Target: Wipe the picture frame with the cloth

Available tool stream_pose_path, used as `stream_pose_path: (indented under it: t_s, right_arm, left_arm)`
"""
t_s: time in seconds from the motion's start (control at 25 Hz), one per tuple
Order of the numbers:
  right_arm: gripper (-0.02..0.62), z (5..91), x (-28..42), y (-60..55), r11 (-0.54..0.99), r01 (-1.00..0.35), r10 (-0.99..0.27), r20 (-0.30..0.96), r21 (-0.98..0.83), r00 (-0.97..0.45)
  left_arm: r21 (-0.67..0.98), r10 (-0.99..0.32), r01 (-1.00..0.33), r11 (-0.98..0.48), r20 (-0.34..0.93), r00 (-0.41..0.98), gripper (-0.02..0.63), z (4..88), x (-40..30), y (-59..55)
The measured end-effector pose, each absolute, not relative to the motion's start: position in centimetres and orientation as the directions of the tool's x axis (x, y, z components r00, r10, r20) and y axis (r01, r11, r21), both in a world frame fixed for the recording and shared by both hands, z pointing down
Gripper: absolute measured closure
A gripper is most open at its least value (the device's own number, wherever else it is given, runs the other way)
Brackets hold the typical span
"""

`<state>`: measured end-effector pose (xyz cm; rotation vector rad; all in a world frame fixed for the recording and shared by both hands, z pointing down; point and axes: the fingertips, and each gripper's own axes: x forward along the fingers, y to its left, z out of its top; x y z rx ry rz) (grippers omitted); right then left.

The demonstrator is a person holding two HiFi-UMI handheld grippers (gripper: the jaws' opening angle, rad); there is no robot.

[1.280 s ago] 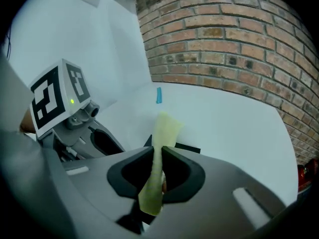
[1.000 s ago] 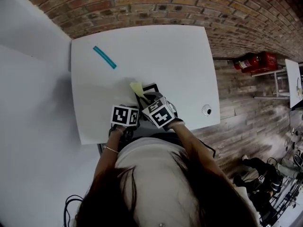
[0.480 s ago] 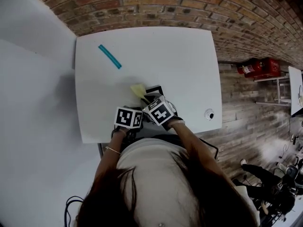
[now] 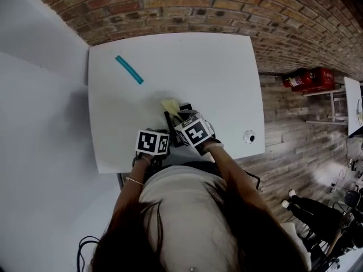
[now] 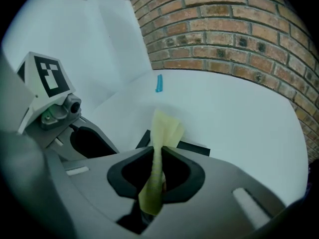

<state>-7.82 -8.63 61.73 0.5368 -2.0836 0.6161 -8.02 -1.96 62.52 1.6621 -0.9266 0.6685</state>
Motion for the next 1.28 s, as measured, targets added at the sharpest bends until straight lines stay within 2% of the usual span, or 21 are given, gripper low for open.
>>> stream_pose_path:
  t_s: [0.56,1.28]
  right_arm:
    - [0.548,61.9,-4.7,-10.9,0.692,-0.691,-0.227,0.845,-0.21,-0.484]
    - [0.549,60.5,-2.1,-12.9,0.622,-0.765,-0.332,0.83,-0.164,-0.448]
  left_arm:
    - [0.525,-0.244,-0.841,-0.129,0.805,0.54,0.482,62.5,-8.1,-2.0]
    - [0.534,-0.245,-0.837,-0.123,0.801,0.547,0.483,62.5,-8.1,-2.0]
